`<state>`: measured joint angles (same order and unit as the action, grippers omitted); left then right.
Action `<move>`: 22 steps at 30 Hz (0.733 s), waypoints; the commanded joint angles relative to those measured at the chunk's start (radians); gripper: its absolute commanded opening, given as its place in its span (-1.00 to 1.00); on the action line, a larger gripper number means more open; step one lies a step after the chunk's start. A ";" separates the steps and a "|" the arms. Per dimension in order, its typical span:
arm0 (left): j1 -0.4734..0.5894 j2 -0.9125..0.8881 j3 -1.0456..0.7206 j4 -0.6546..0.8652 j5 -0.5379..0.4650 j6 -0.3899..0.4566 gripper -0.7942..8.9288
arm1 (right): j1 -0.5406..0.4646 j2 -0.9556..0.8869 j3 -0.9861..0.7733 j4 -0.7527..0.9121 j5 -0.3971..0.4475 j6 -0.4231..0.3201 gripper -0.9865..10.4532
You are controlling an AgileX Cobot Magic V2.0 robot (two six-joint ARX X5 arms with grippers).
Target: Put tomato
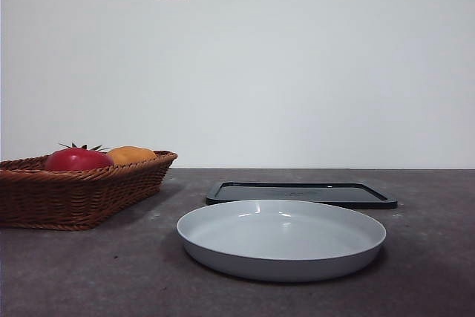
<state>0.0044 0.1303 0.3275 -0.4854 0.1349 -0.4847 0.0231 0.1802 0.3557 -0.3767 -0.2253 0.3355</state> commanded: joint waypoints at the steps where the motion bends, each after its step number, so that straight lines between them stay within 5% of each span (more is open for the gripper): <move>1: 0.001 0.045 0.086 -0.020 0.036 0.042 -0.82 | 0.000 0.066 0.100 -0.043 -0.035 -0.047 -0.81; 15: -0.006 0.316 0.431 -0.227 0.322 0.245 -0.82 | 0.023 0.373 0.489 -0.404 -0.280 -0.243 -0.81; 22: -0.060 0.410 0.548 -0.291 0.364 0.302 -0.82 | 0.103 0.455 0.592 -0.489 -0.330 -0.290 -0.81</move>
<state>-0.0544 0.5343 0.8574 -0.7845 0.4919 -0.2180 0.1230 0.6292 0.9348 -0.8677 -0.5503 0.0727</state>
